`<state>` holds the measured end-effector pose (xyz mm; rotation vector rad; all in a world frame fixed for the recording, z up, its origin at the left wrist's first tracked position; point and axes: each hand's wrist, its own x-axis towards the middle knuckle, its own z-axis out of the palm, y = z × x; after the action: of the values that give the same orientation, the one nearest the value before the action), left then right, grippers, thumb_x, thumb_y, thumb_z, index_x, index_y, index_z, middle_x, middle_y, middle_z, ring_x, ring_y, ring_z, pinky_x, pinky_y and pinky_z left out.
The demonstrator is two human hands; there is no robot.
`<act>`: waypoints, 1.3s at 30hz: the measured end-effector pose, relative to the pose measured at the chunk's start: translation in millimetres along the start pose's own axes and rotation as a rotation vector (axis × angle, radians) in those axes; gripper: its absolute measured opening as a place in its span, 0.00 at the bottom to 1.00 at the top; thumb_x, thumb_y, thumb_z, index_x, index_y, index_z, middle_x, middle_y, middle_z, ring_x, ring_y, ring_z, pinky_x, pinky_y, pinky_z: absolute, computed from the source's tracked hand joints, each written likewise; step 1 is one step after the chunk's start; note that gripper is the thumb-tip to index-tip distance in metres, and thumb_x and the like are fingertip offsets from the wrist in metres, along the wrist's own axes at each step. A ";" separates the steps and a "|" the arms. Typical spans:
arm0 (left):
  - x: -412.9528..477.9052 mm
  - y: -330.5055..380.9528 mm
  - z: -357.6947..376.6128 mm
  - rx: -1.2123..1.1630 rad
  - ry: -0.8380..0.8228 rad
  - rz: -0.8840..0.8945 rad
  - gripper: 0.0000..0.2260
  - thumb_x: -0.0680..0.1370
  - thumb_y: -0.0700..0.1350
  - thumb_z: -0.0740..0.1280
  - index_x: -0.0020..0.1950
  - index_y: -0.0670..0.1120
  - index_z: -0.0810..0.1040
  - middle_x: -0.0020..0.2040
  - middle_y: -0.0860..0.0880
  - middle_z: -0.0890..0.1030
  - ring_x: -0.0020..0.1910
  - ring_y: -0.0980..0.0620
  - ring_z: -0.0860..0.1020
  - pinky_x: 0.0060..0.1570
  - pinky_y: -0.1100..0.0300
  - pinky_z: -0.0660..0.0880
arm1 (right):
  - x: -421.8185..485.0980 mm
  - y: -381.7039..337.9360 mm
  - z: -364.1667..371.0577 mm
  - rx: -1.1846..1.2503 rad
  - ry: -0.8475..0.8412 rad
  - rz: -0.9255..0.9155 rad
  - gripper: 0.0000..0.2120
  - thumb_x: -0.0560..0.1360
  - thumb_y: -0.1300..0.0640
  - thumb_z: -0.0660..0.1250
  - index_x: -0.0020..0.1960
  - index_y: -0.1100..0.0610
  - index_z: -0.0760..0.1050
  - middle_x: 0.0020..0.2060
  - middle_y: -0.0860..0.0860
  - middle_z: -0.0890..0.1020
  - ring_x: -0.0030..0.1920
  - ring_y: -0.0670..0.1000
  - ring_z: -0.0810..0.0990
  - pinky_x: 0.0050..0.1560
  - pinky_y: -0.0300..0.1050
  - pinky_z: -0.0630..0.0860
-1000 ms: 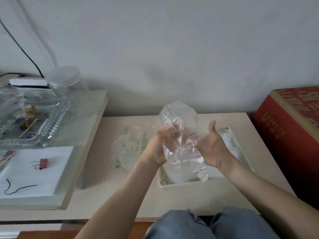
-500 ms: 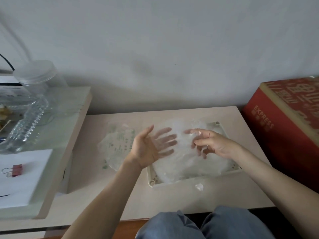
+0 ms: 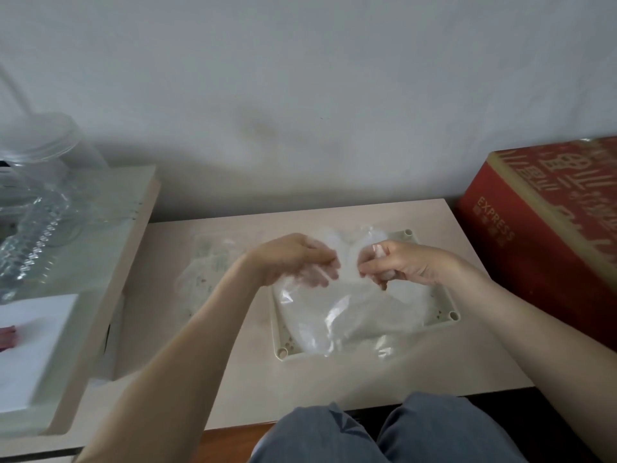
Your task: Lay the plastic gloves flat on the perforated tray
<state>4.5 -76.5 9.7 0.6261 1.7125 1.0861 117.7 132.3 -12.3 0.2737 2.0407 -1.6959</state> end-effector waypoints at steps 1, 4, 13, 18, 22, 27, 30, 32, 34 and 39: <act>0.7 1.3 4.8 -0.003 0.034 0.019 0.09 0.81 0.45 0.62 0.47 0.42 0.79 0.39 0.48 0.84 0.34 0.52 0.82 0.37 0.59 0.75 | -1.5 1.5 -2.0 0.063 0.050 -0.030 0.05 0.77 0.63 0.64 0.43 0.60 0.75 0.24 0.50 0.69 0.30 0.47 0.72 0.36 0.40 0.73; -3.3 3.2 12.8 -0.235 0.087 0.104 0.08 0.82 0.43 0.60 0.47 0.42 0.75 0.33 0.47 0.81 0.26 0.52 0.80 0.26 0.64 0.74 | -9.4 10.9 -16.7 0.394 0.209 -0.174 0.09 0.74 0.57 0.65 0.36 0.57 0.76 0.32 0.53 0.77 0.32 0.50 0.77 0.38 0.44 0.74; -3.4 23.1 35.8 -0.582 0.163 0.348 0.07 0.80 0.44 0.59 0.46 0.43 0.74 0.31 0.45 0.79 0.25 0.50 0.76 0.26 0.63 0.72 | -22.5 32.7 -10.4 0.525 0.014 -0.129 0.31 0.60 0.45 0.80 0.56 0.62 0.79 0.47 0.59 0.82 0.44 0.55 0.81 0.46 0.46 0.79; -0.5 -6.4 38.0 -0.695 0.297 0.241 0.08 0.82 0.44 0.58 0.47 0.44 0.74 0.34 0.46 0.80 0.25 0.51 0.76 0.24 0.64 0.68 | -30.6 30.1 -18.7 0.502 0.184 -0.175 0.13 0.58 0.51 0.82 0.37 0.56 0.83 0.33 0.51 0.80 0.35 0.48 0.78 0.38 0.39 0.76; -2.3 -5.8 45.4 -0.820 0.287 0.213 0.10 0.83 0.43 0.56 0.46 0.43 0.73 0.32 0.47 0.81 0.22 0.54 0.74 0.23 0.65 0.72 | -31.6 31.9 -24.5 0.698 0.198 -0.268 0.25 0.52 0.42 0.83 0.42 0.55 0.83 0.49 0.53 0.84 0.52 0.50 0.82 0.51 0.43 0.80; 6.1 32.7 64.8 -0.824 0.137 0.249 0.10 0.83 0.44 0.55 0.46 0.43 0.73 0.36 0.47 0.80 0.30 0.55 0.77 0.33 0.64 0.76 | -27.1 12.5 5.5 0.561 0.139 -0.090 0.32 0.59 0.38 0.78 0.56 0.56 0.78 0.39 0.43 0.85 0.41 0.40 0.83 0.42 0.35 0.79; 11.2 46.9 74.5 -0.746 0.075 0.281 0.10 0.83 0.46 0.58 0.46 0.45 0.75 0.36 0.47 0.79 0.31 0.53 0.77 0.33 0.61 0.74 | -20.3 7.9 26.2 0.725 0.067 -0.139 0.18 0.77 0.43 0.62 0.58 0.54 0.78 0.54 0.52 0.84 0.54 0.48 0.82 0.55 0.48 0.79; 14.0 54.9 76.7 -0.695 0.077 0.324 0.10 0.83 0.46 0.57 0.46 0.45 0.75 0.35 0.48 0.80 0.29 0.54 0.77 0.30 0.62 0.73 | -13.9 10.7 30.2 0.888 0.050 -0.141 0.18 0.84 0.53 0.52 0.59 0.52 0.80 0.58 0.53 0.81 0.60 0.53 0.79 0.69 0.62 0.66; 14.2 60.7 75.7 -0.723 0.089 0.358 0.11 0.83 0.45 0.56 0.45 0.44 0.74 0.34 0.49 0.79 0.30 0.54 0.76 0.31 0.63 0.75 | -7.3 18.0 30.1 1.069 -0.037 -0.141 0.26 0.84 0.57 0.47 0.50 0.50 0.84 0.48 0.52 0.84 0.50 0.51 0.83 0.71 0.64 0.59; 14.2 52.8 70.3 -0.746 0.095 0.388 0.12 0.84 0.45 0.55 0.43 0.45 0.74 0.36 0.50 0.80 0.35 0.54 0.78 0.38 0.63 0.76 | -2.2 17.8 35.8 1.205 -0.003 -0.190 0.09 0.78 0.52 0.64 0.49 0.53 0.83 0.48 0.50 0.83 0.48 0.49 0.81 0.64 0.46 0.63</act>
<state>59.6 -13.8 40.9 0.4258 1.1385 1.9189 135.5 101.9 -31.3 0.4404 0.8025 -2.8331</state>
